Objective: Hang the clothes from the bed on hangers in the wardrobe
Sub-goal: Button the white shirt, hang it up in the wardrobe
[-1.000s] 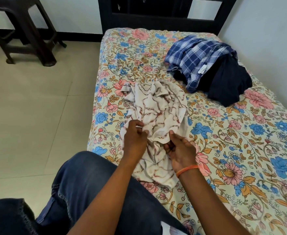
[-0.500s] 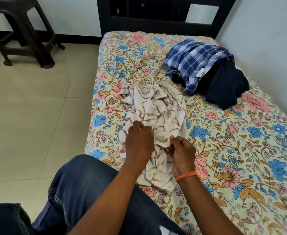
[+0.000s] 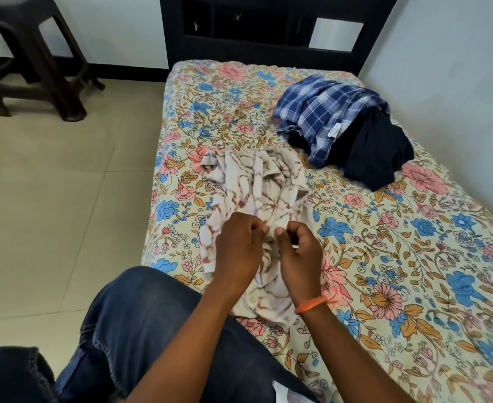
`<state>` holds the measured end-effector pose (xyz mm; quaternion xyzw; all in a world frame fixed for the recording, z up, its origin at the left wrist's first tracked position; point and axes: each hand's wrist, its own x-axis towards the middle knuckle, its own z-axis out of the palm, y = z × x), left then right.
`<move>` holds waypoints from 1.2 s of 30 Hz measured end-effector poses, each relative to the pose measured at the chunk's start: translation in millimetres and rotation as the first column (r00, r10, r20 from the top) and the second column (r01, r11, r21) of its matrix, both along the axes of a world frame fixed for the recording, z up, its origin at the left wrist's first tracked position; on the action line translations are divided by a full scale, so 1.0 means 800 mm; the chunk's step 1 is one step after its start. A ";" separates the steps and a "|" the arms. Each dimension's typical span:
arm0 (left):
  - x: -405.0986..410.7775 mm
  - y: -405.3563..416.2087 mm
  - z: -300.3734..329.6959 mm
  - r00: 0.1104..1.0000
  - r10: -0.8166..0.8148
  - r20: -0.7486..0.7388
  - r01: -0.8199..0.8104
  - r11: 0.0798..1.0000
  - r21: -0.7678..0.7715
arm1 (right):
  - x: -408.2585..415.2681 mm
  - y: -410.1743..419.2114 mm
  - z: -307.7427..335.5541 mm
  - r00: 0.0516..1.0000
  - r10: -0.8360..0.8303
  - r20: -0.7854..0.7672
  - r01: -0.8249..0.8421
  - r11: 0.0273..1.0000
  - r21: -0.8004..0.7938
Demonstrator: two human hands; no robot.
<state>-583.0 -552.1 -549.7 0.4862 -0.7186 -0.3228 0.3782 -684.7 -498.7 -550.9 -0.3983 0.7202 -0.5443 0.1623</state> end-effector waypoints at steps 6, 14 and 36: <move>0.005 0.022 0.007 0.988 -0.057 -0.141 0.078 0.986 0.145 | 0.007 0.012 -0.004 0.993 0.020 -0.113 -0.019 1.000 0.007; 0.009 0.036 0.008 0.977 -0.076 -0.202 0.108 0.982 0.153 | -0.009 0.015 0.001 0.952 -0.085 -0.293 0.111 0.991 0.074; 0.009 0.040 0.012 0.994 -0.060 -0.086 0.078 0.972 0.221 | 0.014 0.022 -0.010 0.982 -0.037 -0.185 0.027 0.998 -0.056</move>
